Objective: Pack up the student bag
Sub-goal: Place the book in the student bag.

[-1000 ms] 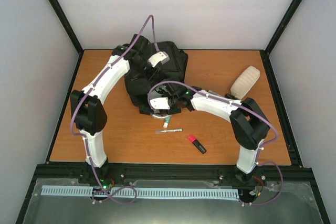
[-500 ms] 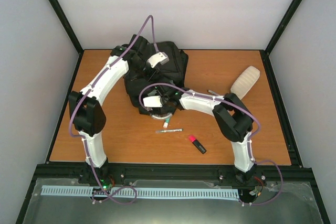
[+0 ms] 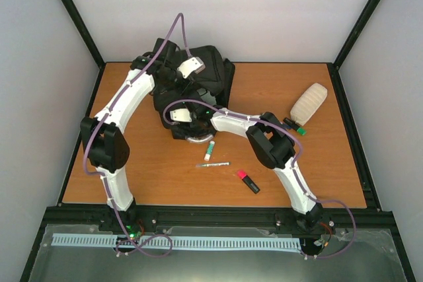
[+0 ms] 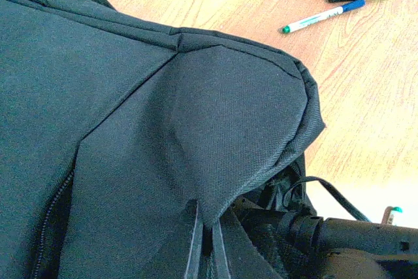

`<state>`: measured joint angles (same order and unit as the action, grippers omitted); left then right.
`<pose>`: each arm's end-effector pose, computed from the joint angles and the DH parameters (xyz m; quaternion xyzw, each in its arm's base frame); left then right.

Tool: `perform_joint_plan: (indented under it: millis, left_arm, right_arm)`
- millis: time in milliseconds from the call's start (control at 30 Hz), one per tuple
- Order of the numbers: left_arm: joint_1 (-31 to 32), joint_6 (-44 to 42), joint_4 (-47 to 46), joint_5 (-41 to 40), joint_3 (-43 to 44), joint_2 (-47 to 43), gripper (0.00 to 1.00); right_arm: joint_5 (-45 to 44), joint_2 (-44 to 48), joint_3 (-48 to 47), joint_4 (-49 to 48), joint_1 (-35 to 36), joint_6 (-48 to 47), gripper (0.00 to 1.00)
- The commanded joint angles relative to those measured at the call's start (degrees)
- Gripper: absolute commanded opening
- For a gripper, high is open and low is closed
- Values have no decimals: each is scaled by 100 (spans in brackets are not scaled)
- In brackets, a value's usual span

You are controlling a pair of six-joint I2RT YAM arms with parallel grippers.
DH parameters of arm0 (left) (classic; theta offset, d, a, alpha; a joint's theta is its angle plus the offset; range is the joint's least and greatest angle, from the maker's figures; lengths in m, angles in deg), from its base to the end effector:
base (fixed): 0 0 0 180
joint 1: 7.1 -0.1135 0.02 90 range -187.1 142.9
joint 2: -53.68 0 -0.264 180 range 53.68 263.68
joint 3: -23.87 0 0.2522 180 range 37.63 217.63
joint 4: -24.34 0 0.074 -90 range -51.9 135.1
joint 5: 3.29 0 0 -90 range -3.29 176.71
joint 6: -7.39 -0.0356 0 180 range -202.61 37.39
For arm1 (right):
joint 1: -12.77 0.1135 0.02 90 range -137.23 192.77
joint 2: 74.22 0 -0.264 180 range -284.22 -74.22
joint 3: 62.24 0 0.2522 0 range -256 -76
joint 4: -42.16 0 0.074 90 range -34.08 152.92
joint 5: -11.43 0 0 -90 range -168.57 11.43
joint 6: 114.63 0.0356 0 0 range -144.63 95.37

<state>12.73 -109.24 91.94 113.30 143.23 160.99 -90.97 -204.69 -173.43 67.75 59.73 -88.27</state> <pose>0.3756 -0.1524 0.3309 0.4292 0.8273 -0.2022 0.3007 0.3513 0.3650 0.1543 -0.7312 0.5567 -0.1540 0.3630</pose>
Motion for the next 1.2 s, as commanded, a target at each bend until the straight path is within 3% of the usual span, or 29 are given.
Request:
perform_joint_plan:
  millis: [0,267,367,433,733,900,1100,1167]
  left_arm:
    - [327,53,522,942,8,-390,1]
    - [328,-16,559,895,-13,-395,1]
    - [328,-35,577,829,-38,-387,1]
    - [328,-43,587,789,-52,-368,1]
    - [328,10,586,531,-79,-402,6]
    - [328,23,619,473,-185,-405,8]
    - [329,26,672,471,-409,-417,11]
    - [328,7,711,489,-481,-432,18]
  right_arm:
    - [-652,-231,-338,-692,-213,-20,27]
    - [-438,7,-235,-129,-170,514,29]
    - [-217,304,-23,180,-139,794,40]
    - [-2,591,196,377,-90,969,47]
    - [1171,2059,1270,1278,59,1724,58]
    - [2139,3336,2612,1555,0,1459,61]
    - [2834,4299,2880,2405,-565,2103,63]
    - [3069,4516,2891,2603,-925,2368,63]
